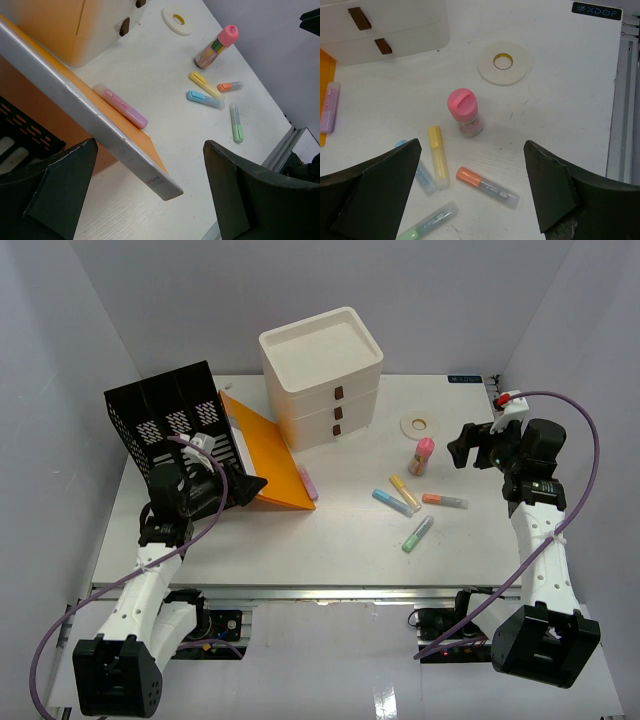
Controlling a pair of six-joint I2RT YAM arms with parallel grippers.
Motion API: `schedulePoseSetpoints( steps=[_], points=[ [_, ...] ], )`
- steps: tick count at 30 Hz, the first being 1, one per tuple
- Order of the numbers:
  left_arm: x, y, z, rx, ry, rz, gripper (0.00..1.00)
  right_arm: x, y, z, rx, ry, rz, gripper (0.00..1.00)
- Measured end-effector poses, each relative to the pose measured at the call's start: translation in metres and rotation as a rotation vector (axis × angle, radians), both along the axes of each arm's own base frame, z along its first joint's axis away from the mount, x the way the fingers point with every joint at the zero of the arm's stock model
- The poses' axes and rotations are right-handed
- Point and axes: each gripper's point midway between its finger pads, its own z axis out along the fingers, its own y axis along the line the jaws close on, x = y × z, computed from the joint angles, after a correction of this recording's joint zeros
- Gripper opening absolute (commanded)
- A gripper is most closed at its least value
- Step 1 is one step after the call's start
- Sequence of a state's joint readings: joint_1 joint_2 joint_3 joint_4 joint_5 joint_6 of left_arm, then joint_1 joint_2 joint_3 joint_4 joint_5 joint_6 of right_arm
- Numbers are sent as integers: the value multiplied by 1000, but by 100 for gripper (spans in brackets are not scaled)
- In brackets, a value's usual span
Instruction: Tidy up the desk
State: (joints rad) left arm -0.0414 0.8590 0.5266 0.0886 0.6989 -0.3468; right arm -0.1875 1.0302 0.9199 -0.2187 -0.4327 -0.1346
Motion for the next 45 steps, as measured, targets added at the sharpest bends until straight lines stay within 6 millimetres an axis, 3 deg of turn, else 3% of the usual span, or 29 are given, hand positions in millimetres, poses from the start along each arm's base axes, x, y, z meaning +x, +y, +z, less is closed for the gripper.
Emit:
schedulePoseSetpoints(
  steps=[6,14,17,26,33,36,45],
  points=[
    [-4,-3,11,-8,-43,-22,98,-2,20,-2,-41,-16,160,90],
    [-4,-3,12,-8,-50,-24,98,-13,102,-17,-92,3,599,92],
    [-4,-3,12,-8,-51,-24,98,1,127,-14,-74,44,630,98],
    [-5,-3,15,-7,-63,-24,98,77,209,8,-9,106,493,100],
    [-5,-3,15,-3,-68,-25,98,116,261,-13,19,172,312,80],
    [-5,-3,15,-2,-69,-25,98,127,273,-21,37,185,251,73],
    [-5,-3,15,-2,-68,-26,98,149,277,-34,58,187,161,56]
  ],
)
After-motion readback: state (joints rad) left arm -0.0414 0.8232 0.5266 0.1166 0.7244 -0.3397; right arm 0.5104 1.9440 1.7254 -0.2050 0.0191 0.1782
